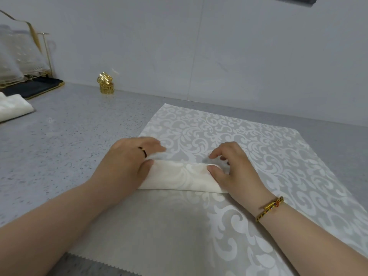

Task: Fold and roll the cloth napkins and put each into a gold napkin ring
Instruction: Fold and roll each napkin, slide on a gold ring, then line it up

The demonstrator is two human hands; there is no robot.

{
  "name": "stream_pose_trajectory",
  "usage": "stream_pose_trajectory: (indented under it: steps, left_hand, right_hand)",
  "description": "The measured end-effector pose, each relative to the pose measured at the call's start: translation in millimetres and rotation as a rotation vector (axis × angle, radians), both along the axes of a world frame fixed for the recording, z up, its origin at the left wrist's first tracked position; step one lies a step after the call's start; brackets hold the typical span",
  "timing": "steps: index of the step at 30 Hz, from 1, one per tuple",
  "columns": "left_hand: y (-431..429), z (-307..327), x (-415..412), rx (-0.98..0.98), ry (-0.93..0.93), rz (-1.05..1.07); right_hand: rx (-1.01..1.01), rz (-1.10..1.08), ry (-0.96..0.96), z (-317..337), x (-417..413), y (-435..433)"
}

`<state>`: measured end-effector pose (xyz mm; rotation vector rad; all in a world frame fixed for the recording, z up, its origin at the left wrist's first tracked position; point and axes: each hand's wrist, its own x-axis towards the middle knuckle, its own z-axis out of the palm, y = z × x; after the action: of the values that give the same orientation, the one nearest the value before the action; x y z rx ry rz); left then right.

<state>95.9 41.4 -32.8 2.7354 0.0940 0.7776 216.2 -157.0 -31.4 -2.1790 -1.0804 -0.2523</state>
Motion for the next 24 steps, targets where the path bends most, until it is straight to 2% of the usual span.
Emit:
stream_pose_trajectory:
  steps: [2,4,8,12,17,21,24]
  left_hand:
    - [-3.8,0.0,-5.1,0.072,0.016,-0.178]
    - [-11.7,2.3,-7.9,0.084,0.084,-0.243]
    - [-10.5,-4.3,-3.6,0.018,0.204,-0.184]
    - [-10.6,-7.2,-3.1,0.015,0.175,-0.194]
    - [-9.8,-6.7,-4.0,0.054,0.114,-0.238]
    - [-12.4,-5.1,-3.8,0.086,0.094,-0.243]
    - [-18.0,3.3,-2.6,0.047,0.223,-0.179]
  right_hand:
    - [-0.041,0.070,-0.260,0.3,1.1,0.5]
    - [-0.123,0.167,-0.341,3.7,-1.4,-2.7]
    - [-0.335,0.264,-0.198,24.1,-10.7,-16.4]
    - [-0.505,0.279,-0.164,30.4,-11.0,-24.9]
    - [-0.431,0.241,-0.075,28.1,-13.8,-18.0]
    - [-0.392,0.199,0.154,27.5,-8.9,-19.2]
    - [-0.275,0.180,0.313,27.7,-7.7,-17.3]
